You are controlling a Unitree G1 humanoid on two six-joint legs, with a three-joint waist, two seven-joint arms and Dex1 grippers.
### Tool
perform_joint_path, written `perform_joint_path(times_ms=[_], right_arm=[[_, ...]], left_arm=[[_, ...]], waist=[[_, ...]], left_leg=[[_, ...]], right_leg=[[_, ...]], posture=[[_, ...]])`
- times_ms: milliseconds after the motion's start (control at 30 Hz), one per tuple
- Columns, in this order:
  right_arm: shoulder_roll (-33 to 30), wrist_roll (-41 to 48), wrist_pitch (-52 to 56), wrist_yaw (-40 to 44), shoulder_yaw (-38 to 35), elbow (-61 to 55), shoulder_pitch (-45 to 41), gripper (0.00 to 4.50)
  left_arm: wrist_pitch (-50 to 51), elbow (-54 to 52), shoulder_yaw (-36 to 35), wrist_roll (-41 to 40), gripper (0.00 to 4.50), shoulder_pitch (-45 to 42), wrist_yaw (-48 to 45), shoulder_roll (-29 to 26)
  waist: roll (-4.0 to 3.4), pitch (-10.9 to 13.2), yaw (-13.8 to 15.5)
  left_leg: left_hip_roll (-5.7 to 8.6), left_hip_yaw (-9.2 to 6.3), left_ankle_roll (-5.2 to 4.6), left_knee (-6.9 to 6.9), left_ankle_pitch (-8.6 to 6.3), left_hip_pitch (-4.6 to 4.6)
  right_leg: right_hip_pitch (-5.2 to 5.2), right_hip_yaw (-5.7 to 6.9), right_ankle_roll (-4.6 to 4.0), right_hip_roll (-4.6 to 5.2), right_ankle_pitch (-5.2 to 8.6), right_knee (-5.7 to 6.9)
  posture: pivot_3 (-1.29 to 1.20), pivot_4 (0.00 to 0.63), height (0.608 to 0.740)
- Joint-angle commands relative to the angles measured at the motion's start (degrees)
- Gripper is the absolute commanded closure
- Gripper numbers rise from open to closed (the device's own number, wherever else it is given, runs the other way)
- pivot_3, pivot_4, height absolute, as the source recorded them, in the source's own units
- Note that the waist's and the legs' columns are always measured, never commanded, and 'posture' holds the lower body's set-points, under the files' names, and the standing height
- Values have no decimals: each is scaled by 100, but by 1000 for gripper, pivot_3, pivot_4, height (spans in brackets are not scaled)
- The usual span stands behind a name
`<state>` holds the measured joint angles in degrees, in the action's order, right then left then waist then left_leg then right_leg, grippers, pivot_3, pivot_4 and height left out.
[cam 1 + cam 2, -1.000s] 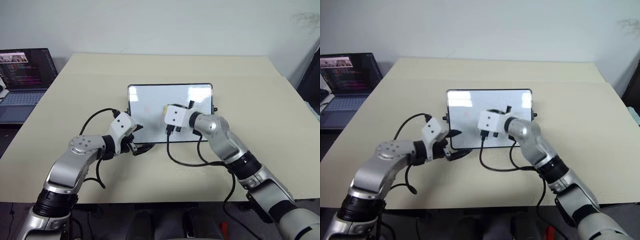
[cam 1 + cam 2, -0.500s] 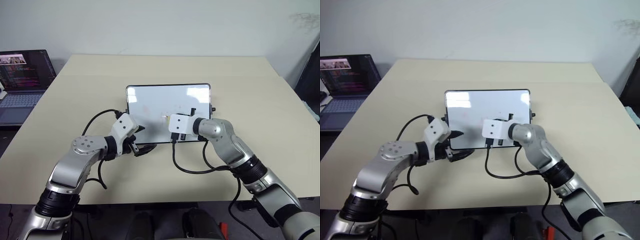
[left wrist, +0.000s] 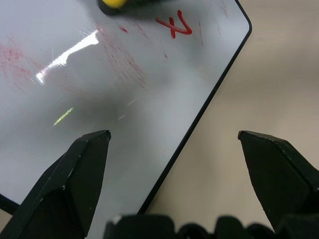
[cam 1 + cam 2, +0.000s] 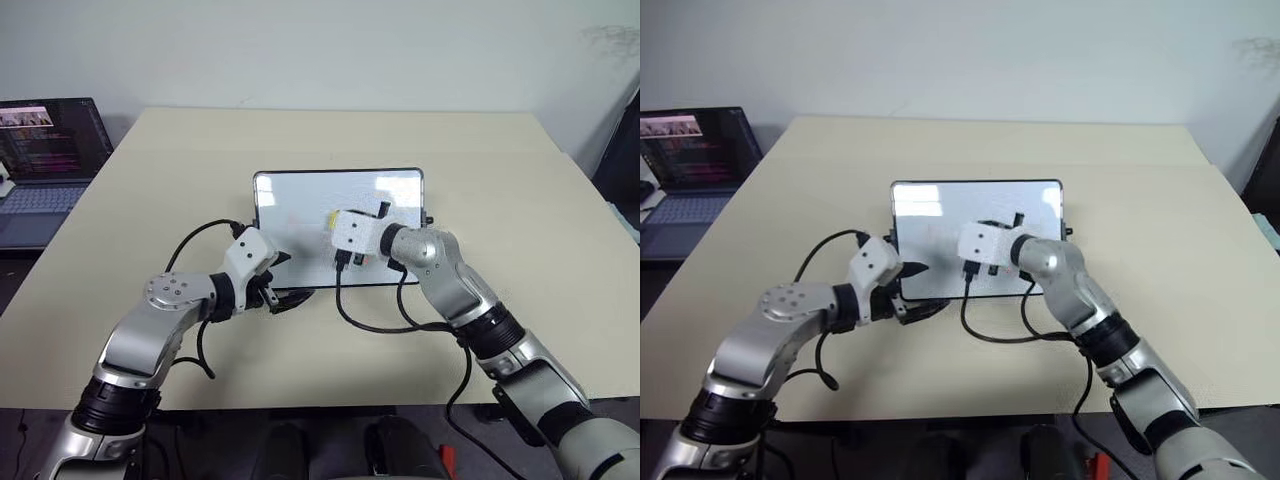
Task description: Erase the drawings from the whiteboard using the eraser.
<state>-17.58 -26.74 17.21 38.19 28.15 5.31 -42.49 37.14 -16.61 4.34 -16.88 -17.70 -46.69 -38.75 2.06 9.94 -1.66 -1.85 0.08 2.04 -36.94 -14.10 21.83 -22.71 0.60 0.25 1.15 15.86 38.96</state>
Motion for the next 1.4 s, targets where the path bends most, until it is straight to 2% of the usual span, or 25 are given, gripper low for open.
perform_joint_path(times_ms=[33,333,433,567,700,933,1100,1200,1400], right_arm=[[-196,-83,354,334,87,162,207,3347],[37,57,111,-351,-410,209,-55,3347],[272,735,555,-176,-943,-234,40,3347],[638,2009,1783,214,-1876,-1289,294,3353],[121,2475,2517,488,-2229,-2199,740,3353],[-733,2985,3010,606,-2371,-3553,2020,3354],[-1082,3068,2697,392,-2342,-4140,3011,3354],[-1296,2803,2060,191,-2192,-4104,3398,3354],[-1336,2270,962,-326,-1881,-3653,3406,3356]], left_arm=[[-19,-190,-71,-56,0,-14,50,15],[-38,-194,-49,-55,0,-10,42,44],[-36,-202,-43,-58,0,-8,42,58],[-121,-204,-47,-55,0,0,22,71],[-230,-188,-79,-58,0,4,10,111],[-370,-85,6,-50,0,-31,-157,87],[-518,11,88,-43,0,-83,-326,83],[-578,61,128,-22,0,-101,-384,78],[-622,152,205,13,0,-187,-443,114]], waist=[[0,0,0],[0,1,0],[0,4,1],[-2,7,15],[-4,9,36],[-7,11,28],[-6,12,6],[-5,12,4],[-5,12,1]], left_leg=[[0,-1,0,-1,0,-4],[-3,-2,-2,-2,3,-15],[-3,-3,-2,-2,3,-11],[-3,-5,0,1,1,18],[0,-10,6,-2,-4,98],[7,-3,-3,1,-24,104],[8,-4,-3,0,-24,99],[10,-3,-3,-2,-24,96],[13,-2,-2,-3,-24,94]], right_leg=[[4,1,0,0,0,0],[13,1,1,-1,0,1],[11,2,1,-1,0,1],[-10,3,-1,0,-1,-4],[-78,8,-21,2,-13,-4],[-79,5,-4,7,1,-23],[-78,5,5,1,12,-14],[-77,5,25,-2,23,-10],[-76,5,27,-9,24,-7]], posture=[[0,150,740],[0,150,740],[0,150,740],[0,150,740],[0,150,740],[0,150,740],[0,150,740],[0,150,740],[0,150,740]])
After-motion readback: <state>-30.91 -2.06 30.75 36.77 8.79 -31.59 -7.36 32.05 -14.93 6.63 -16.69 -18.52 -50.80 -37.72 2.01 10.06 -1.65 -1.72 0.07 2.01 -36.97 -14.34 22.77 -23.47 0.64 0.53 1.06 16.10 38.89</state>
